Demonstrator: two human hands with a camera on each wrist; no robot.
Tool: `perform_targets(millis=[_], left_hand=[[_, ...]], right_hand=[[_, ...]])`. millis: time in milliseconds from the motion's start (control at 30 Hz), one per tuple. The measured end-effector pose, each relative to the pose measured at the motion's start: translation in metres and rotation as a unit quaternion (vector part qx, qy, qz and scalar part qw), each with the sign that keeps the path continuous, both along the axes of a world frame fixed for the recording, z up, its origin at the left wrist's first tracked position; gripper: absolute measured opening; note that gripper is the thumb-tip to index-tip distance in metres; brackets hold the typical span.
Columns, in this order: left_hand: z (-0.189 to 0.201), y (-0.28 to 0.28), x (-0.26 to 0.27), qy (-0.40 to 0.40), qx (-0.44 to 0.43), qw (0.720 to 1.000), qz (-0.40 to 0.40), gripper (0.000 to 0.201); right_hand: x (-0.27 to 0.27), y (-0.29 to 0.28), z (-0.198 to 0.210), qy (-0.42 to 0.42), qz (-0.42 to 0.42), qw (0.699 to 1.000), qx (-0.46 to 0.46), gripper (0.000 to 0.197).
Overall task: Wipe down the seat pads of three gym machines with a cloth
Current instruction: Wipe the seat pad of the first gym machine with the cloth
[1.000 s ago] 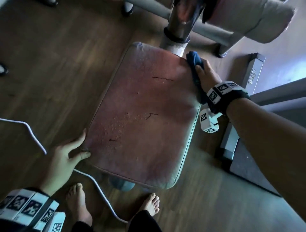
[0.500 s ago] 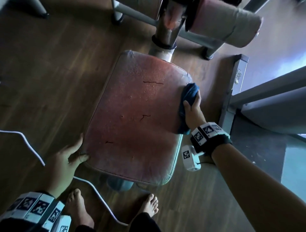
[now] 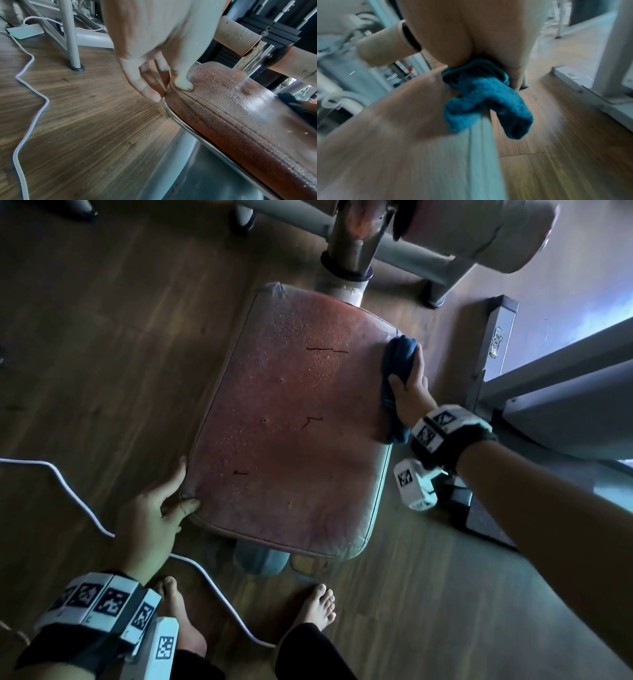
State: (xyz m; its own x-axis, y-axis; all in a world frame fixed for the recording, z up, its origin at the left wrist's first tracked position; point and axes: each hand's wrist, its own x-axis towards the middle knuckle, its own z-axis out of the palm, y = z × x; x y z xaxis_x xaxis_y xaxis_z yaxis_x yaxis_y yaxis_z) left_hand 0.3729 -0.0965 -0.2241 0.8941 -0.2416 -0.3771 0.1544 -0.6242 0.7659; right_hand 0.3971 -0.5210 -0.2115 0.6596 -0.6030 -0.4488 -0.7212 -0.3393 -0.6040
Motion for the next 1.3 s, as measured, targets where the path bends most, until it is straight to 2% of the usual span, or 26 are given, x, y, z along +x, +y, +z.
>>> perform_targets(millis=[100,167,333,400,633,700,900,1067,1167,1300], left_hand=[[0.002,-0.004,-0.002,-0.006,-0.015,1.000,0.002,0.082],[0.001,-0.003,-0.002,0.003,-0.016,1.000,0.002,0.082],[0.000,-0.001,0.001,0.013,0.026,1.000,0.006,0.072],[-0.001,0.000,0.001,0.007,0.034,0.999,0.006,0.071],[-0.003,0.000,-0.002,0.001,0.031,1.000,-0.003,0.064],[-0.004,0.000,-0.003,-0.005,0.034,0.999,-0.006,0.064],[-0.005,0.002,-0.003,-0.014,0.044,0.999,-0.005,0.069],[-0.002,0.000,-0.002,-0.029,0.044,0.998,-0.016,0.066],[-0.003,0.002,0.000,-0.031,0.041,0.998,-0.026,0.066],[-0.007,0.004,0.001,-0.039,0.036,0.998,-0.036,0.067]], right_hand=[[0.010,-0.004,0.000,-0.020,-0.016,1.000,0.007,0.068],[-0.004,0.009,-0.002,-0.037,-0.027,0.999,0.003,0.068],[-0.090,0.073,0.001,-0.043,-0.024,0.998,0.029,0.069],[-0.109,0.085,0.000,-0.047,-0.014,0.998,0.030,0.070],[-0.050,0.043,-0.009,-0.058,-0.059,0.997,0.010,0.071],[-0.046,0.047,-0.004,-0.044,-0.068,0.997,-0.012,0.070],[-0.114,0.096,0.002,-0.019,-0.028,0.999,-0.042,0.068],[-0.100,0.078,-0.001,0.015,-0.015,0.998,-0.057,0.070],[-0.095,0.076,-0.001,0.012,-0.043,0.998,-0.045,0.069],[-0.120,0.115,0.000,-0.007,-0.113,0.993,-0.040,0.067]])
